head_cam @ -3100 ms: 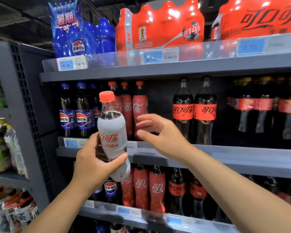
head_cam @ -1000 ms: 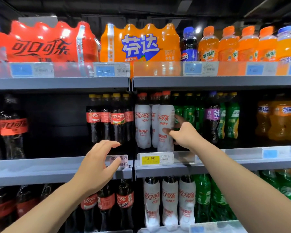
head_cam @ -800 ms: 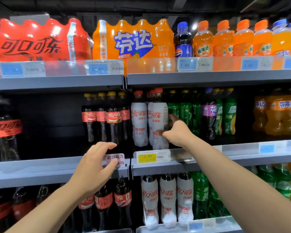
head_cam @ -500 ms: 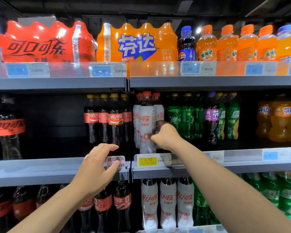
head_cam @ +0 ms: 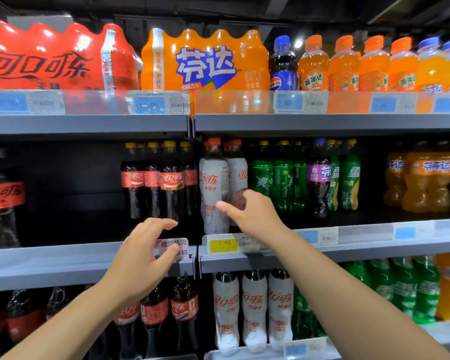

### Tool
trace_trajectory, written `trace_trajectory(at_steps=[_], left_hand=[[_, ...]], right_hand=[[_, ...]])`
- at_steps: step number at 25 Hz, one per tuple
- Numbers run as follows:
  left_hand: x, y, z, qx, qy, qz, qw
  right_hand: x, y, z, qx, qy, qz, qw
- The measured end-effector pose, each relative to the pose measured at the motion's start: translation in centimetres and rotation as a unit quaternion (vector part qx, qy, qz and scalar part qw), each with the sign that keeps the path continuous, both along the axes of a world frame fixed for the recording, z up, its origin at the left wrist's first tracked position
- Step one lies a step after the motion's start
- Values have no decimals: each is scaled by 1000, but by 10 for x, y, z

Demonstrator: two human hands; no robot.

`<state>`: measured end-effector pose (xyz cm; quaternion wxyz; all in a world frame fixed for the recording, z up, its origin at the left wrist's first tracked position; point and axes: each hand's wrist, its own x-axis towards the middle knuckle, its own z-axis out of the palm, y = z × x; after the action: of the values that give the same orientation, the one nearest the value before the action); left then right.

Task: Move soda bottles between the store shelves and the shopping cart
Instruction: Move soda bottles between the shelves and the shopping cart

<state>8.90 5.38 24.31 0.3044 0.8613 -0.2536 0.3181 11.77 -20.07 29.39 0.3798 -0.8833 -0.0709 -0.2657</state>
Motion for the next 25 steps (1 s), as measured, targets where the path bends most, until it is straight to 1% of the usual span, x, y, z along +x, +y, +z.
trace_trajectory(at_steps=[3,5,7,9,12,14,18,20,22,25], left_hand=[[0,-3,1,-1,-15,-28,999],[0,-9,1,2,-34,-68,997],[-2,-17,1,-5,-43,-124,991],[-3,-29,0,3,-69,-161,985],[-6,-51,-5,7,-79,-194,978],[-10,-62,-5,5,-83,-215,973],[-6,-86,5,20,-88,-214,973],[-1,-113,13,34,-95,-207,973],[4,-146,19,42,-91,-191,976],[16,-203,24,49,-63,-158,984]], right_hand=[[-48,-20,-14,41,-117,15,992],[-81,-33,-26,62,-150,5,987],[-108,-44,-37,87,-157,-18,984],[-127,-54,-45,104,-155,-42,982],[-143,-75,-48,84,-156,-70,982],[-149,-92,-46,71,-140,-74,985],[-144,-140,-41,13,-129,-85,988],[-133,-168,-38,-7,-123,-84,989],[-114,-195,-32,-24,-97,-73,992],[-80,-227,-17,-31,-49,-54,997]])
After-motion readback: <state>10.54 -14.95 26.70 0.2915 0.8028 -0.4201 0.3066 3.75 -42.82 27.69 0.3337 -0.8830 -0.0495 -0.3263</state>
